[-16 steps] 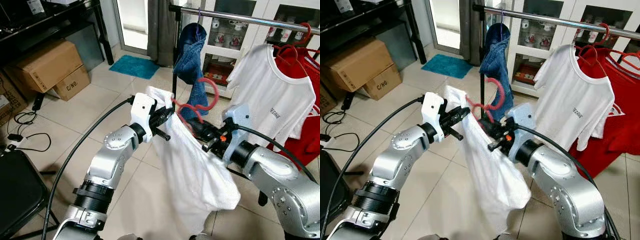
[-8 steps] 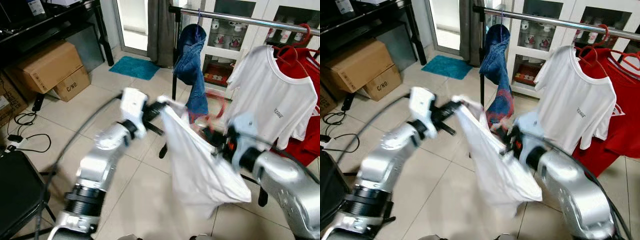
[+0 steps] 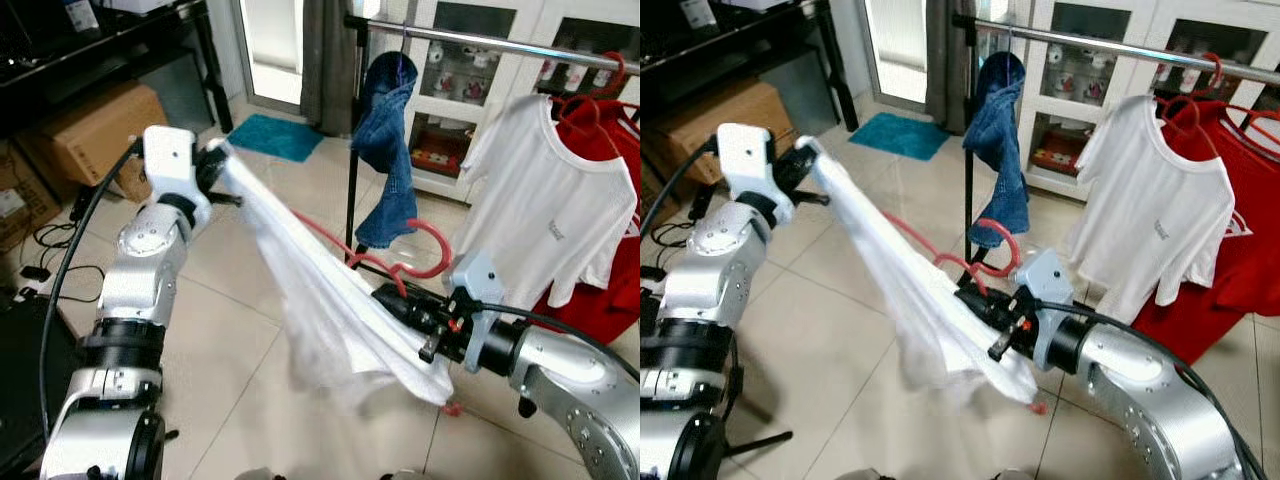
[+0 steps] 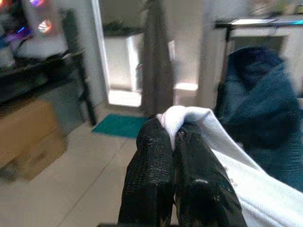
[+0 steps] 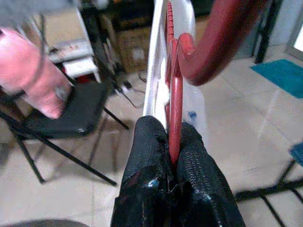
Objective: Hang hanger
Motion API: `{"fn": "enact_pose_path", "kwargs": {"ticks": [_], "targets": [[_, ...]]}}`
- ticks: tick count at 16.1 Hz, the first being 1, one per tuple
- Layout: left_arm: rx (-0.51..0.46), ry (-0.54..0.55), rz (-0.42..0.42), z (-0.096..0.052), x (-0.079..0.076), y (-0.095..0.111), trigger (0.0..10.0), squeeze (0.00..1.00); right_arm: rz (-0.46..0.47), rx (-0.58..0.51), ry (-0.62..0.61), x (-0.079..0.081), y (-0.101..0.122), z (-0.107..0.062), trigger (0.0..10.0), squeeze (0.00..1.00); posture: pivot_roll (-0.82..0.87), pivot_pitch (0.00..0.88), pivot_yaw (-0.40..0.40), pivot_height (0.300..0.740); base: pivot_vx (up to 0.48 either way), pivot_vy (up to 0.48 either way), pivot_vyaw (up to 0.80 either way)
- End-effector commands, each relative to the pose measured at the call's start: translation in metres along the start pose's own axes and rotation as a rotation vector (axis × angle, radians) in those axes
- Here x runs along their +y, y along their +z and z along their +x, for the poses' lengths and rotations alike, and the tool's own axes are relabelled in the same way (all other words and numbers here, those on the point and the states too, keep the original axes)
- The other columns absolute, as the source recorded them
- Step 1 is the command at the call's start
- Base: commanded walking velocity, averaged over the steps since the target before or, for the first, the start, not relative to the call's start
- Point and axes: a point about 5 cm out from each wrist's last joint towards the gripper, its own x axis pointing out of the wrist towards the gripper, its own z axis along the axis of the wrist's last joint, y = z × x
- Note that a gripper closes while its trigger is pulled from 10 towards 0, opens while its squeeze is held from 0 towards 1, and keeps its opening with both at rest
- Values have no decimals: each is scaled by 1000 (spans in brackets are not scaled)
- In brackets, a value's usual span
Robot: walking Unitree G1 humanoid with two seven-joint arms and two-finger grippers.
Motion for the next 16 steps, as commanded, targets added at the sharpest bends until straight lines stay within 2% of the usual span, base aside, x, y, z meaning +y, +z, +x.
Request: {"fn": "enact_pose_path", "kwargs": {"ticks": [1, 2, 5, 6, 8, 10, 11, 13, 14, 15, 16], "targets": [[-36, 132, -5, 0, 22, 8, 0, 0, 18, -8, -9, -2, 0, -6, 0, 0, -120, 31, 67, 740, 0, 0, 0], [-17, 151, -17, 0, 21, 0, 0, 0, 40, -35, -16, -3, 2, -7, 0, 0, -123, 33, 70, 740, 0, 0, 0], [30, 101, -52, -1, 5, -17, 0, 0, 127, -159, -68, -9, 13, -7, 0, 0, -126, 37, 71, 740, 0, 0, 0], [38, 28, -72, 0, -6, -20, 0, 0, 149, -198, -97, -12, 16, -7, 0, 0, -126, 37, 70, 740, 0, 0, 0], [110, -237, -81, -6, -47, -32, 0, 0, 205, -295, -172, -19, 25, -2, 0, 0, -122, 38, 67, 740, 0, 0, 0], [128, -376, -82, -13, -71, -35, 0, 0, 218, -324, -209, -21, 29, 2, 0, 0, -122, 38, 65, 740, 0, 0, 0], [104, -646, -156, -30, -116, -24, 0, 0, 201, -321, -265, -24, 30, 9, 0, 0, -121, 38, 65, 740, 0, 0, 0], [93, -791, -182, -41, -137, -15, 0, 0, 189, -305, -330, -29, 28, 10, 0, 0, -121, 38, 65, 740, 0, 0, 0], [96, -924, -175, -53, -151, -11, 0, 0, 239, -358, -477, -43, 29, 8, 0, 0, -122, 39, 68, 740, 0, 0, 0], [96, -958, -176, -57, -153, -10, 0, 0, 269, -392, -558, -51, 30, 4, 0, 0, -123, 39, 70, 740, 0, 0, 0], [97, -988, -188, -63, -154, -8, 0, 0, 289, -429, -697, -65, 30, -5, 0, 0, -120, 40, 70, 740, 0, 0, 0]]}}
